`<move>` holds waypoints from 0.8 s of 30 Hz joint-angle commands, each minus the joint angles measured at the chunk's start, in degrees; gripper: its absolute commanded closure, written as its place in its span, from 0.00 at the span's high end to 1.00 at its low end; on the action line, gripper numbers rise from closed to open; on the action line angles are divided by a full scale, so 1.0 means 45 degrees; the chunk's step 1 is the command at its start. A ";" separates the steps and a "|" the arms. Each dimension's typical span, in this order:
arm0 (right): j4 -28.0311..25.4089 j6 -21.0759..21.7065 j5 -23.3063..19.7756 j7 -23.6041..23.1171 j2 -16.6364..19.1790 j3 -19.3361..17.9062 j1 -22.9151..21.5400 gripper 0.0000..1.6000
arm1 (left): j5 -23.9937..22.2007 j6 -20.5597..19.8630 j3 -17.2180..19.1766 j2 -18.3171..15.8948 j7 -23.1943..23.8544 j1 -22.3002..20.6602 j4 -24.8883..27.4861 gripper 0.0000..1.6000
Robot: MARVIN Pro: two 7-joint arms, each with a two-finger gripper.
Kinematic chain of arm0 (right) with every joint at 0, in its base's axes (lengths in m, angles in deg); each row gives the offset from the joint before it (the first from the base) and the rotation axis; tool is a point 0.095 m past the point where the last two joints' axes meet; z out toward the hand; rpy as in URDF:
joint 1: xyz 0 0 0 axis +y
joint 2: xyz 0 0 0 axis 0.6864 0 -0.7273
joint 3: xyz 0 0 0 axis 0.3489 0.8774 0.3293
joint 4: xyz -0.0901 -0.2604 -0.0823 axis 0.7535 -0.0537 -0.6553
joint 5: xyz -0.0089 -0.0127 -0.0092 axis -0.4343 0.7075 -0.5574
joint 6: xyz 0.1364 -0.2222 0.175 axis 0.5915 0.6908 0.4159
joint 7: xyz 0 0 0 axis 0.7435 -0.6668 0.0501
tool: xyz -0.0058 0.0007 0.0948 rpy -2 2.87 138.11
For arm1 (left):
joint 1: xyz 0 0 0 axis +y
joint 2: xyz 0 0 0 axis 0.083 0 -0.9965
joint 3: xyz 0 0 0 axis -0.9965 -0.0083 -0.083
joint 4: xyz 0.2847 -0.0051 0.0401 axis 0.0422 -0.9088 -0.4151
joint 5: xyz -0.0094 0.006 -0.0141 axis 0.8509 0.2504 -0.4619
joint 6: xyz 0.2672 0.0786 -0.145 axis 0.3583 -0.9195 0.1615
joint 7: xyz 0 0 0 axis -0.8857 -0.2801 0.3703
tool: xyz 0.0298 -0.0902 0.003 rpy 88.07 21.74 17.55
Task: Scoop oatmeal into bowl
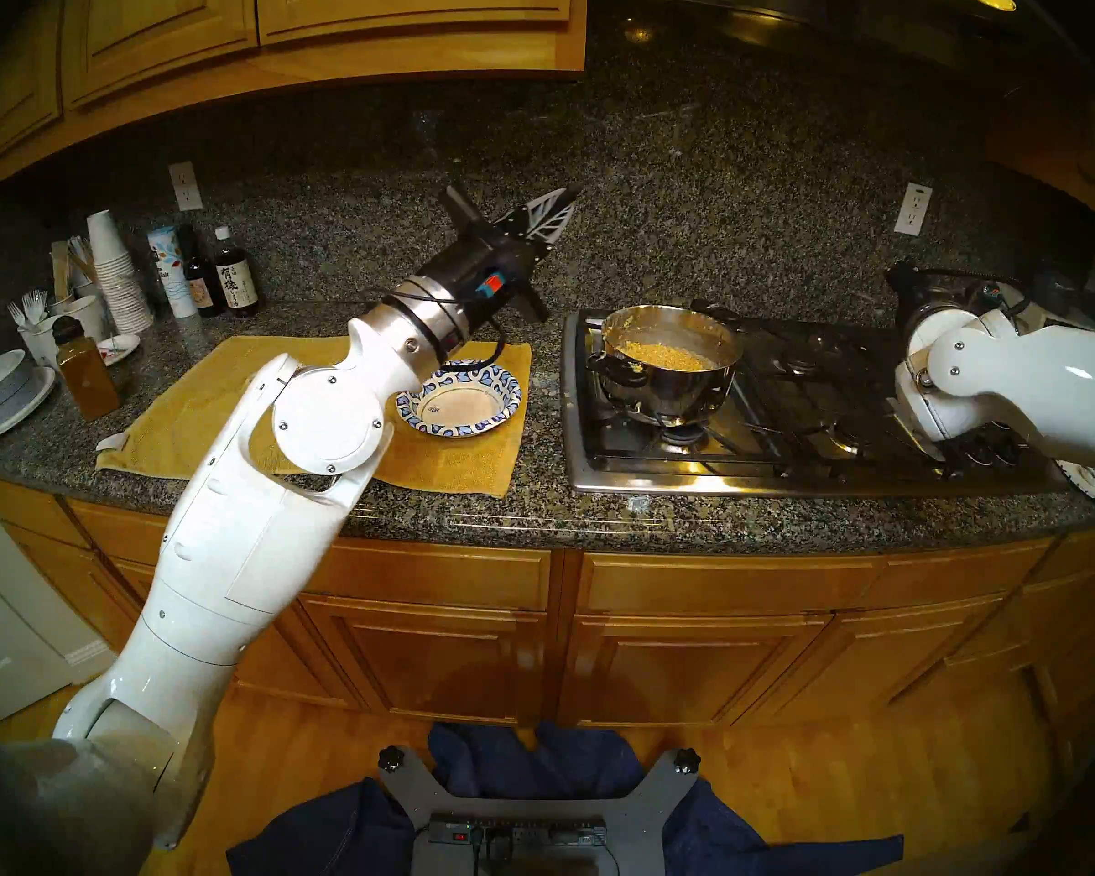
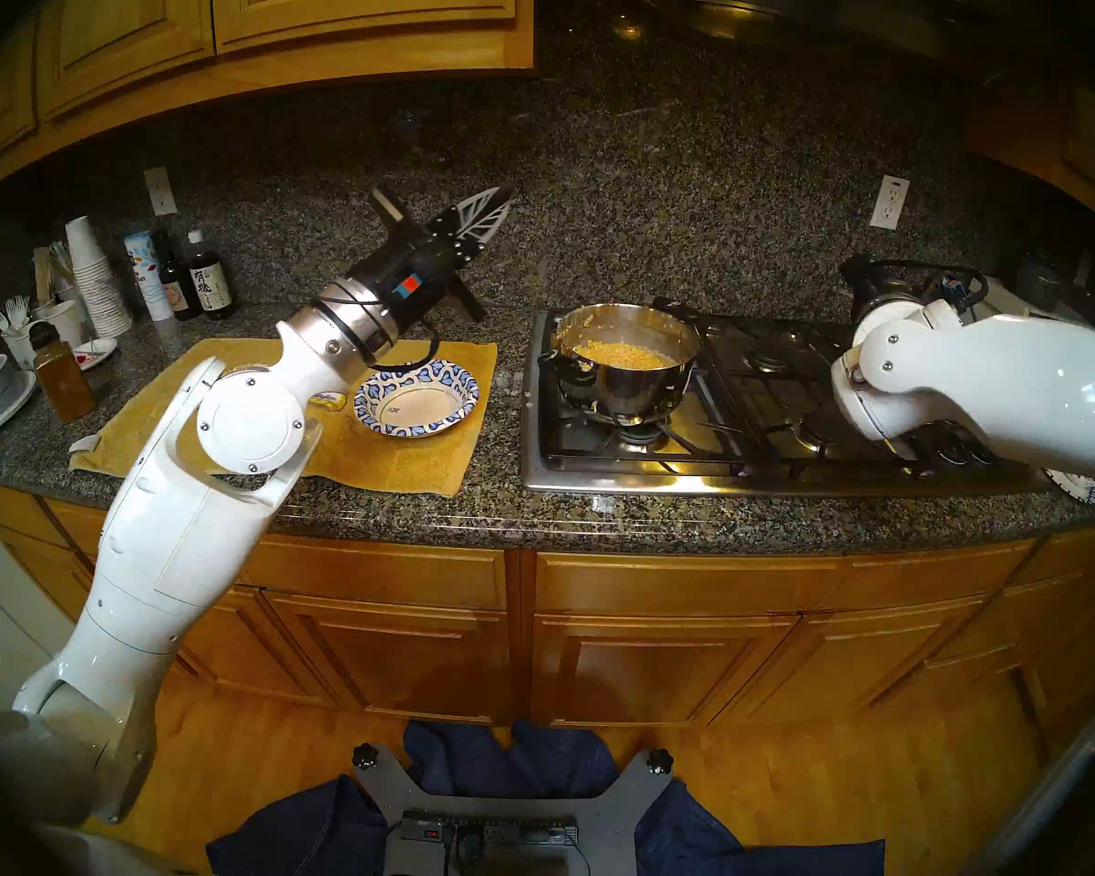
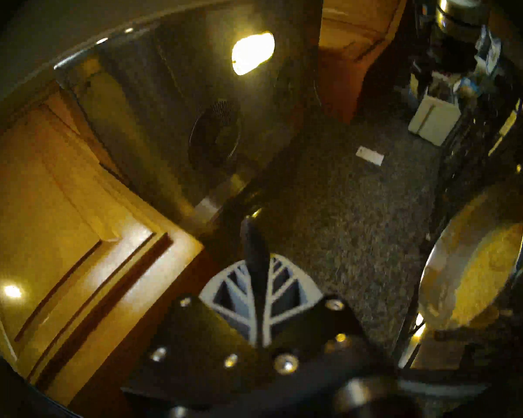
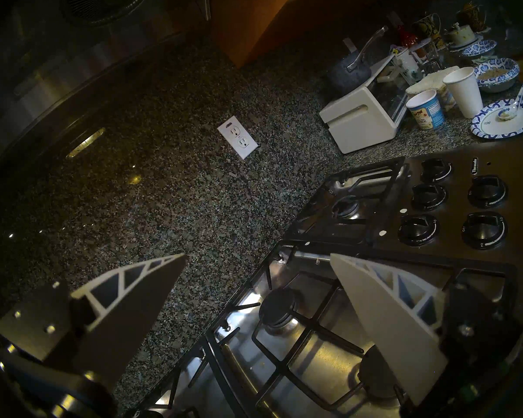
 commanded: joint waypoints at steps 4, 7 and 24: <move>0.0052 -0.0070 0.0151 -0.0137 -0.0077 -0.0272 -0.0403 1.00 | -0.2229 -0.1575 -0.0990 0.1978 0.1089 -0.1710 0.0657 0.00; 0.0049 -0.0074 0.0158 -0.0151 -0.0072 -0.0264 -0.0419 1.00 | -0.2925 -0.2169 -0.1225 0.2261 0.1552 -0.1923 0.0490 0.00; 0.0029 -0.0074 0.0181 -0.0189 -0.0055 -0.0204 -0.0489 1.00 | -0.4966 -0.3324 -0.2094 0.4038 0.2710 -0.2959 -0.1794 0.00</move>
